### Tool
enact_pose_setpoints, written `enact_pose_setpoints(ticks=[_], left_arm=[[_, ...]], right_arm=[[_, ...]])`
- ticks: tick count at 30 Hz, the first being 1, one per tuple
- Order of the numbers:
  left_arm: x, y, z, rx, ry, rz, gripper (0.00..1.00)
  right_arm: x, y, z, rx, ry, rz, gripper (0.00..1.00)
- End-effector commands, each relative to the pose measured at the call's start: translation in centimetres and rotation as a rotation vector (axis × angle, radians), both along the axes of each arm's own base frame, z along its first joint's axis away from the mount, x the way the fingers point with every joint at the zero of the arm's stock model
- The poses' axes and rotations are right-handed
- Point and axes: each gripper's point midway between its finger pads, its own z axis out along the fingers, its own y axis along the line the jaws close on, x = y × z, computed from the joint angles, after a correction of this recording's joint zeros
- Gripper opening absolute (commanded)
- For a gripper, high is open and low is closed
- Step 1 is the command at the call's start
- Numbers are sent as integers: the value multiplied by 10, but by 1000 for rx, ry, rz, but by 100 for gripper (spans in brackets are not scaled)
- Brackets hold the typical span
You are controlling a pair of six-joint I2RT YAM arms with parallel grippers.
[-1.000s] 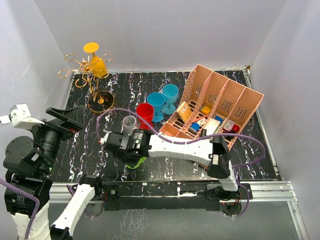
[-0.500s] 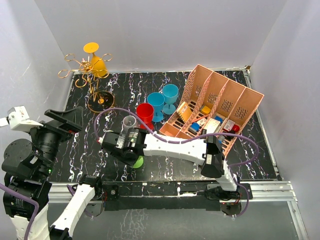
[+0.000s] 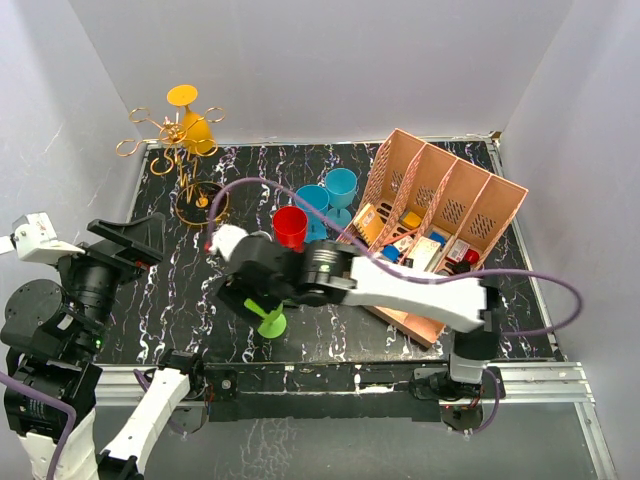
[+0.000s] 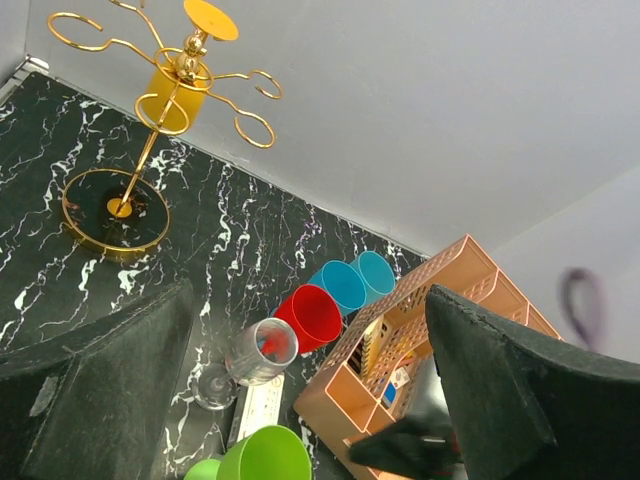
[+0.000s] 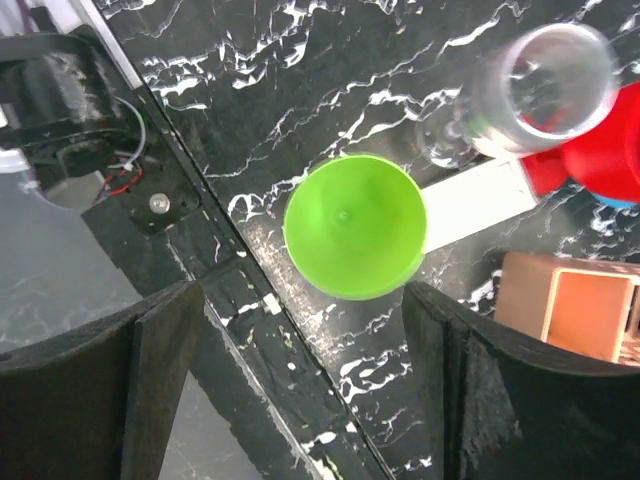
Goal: Take the wine glass off the wine glass rack
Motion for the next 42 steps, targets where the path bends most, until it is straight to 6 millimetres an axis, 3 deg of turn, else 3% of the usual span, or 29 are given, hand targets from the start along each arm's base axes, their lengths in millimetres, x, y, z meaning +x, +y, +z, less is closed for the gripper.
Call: enact_pose_setpoints(ticks=[1,3,4,5,7,10,16,22,28,37,42], left_arm=[[9,-5,-2,8,16,-17,97],[13,-7,-6,6,30,-25,97],[14,-8,-7,5,35,-29,97],[16,-9,-9,6,44,-35,97],[21,-12,-15,7,67,-45,97],[32,-18,-24,-2,108,-63,97],[67,-30,-20,7,154,-90,97],[115,-34,-4,89,153,-84,97],[169,-28,0,183,165,-20,97],[239,-27,30,280,96,23,97],[278,-11,31,264,89,33,97]], right_arm=[[12,-26,83,320,-114,-88,90],[19,-44,83,365,-131,-155,94],[22,-53,73,371,-127,-184,96],[26,-62,79,410,-124,-213,97],[32,-82,64,422,-101,-265,99],[42,-109,60,472,-64,-325,100],[61,-146,64,517,-69,-404,100],[66,-163,73,517,-123,-413,100],[71,-174,76,500,-171,-427,100],[89,-185,81,449,-264,-447,100],[99,-185,77,403,-288,-444,100]])
